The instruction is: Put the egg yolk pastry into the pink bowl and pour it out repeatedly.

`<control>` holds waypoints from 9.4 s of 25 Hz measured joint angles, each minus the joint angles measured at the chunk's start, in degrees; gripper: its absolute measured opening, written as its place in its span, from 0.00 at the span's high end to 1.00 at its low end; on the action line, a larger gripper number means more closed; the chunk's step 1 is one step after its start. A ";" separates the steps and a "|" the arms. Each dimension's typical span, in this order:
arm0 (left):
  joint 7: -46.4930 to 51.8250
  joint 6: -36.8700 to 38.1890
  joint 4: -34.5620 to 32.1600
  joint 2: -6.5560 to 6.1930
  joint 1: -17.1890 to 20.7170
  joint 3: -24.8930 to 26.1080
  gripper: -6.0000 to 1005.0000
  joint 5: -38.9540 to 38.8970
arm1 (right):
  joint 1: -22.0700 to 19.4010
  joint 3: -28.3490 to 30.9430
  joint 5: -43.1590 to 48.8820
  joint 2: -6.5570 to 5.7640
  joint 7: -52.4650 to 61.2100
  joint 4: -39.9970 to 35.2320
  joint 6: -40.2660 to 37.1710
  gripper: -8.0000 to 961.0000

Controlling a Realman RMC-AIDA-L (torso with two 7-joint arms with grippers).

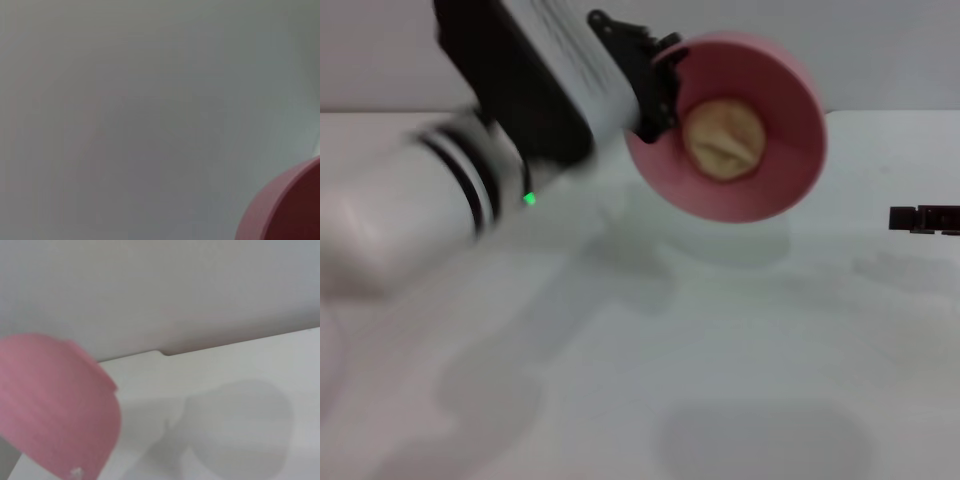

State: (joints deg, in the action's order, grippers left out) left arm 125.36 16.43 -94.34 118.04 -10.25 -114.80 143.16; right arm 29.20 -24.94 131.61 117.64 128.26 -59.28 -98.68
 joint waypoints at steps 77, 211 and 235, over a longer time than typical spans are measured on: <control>28.00 76.64 15.21 -0.45 -20.07 54.14 1.00 5.30 | 21.99 -54.64 2.24 1.31 -2.28 21.32 20.10 0.31; 10.10 55.60 28.99 -1.67 -22.40 46.91 1.00 -14.34 | 6.90 -22.34 -0.58 1.09 -8.41 6.81 8.79 0.39; 21.39 73.54 16.69 -0.53 -22.11 50.02 1.00 4.03 | 12.46 -52.70 -14.64 1.52 -11.38 22.02 14.74 0.40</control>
State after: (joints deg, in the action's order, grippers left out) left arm 146.75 89.97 -77.65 117.52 -32.36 -64.78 147.19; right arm 41.66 -77.64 116.97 119.16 116.88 -37.26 -83.94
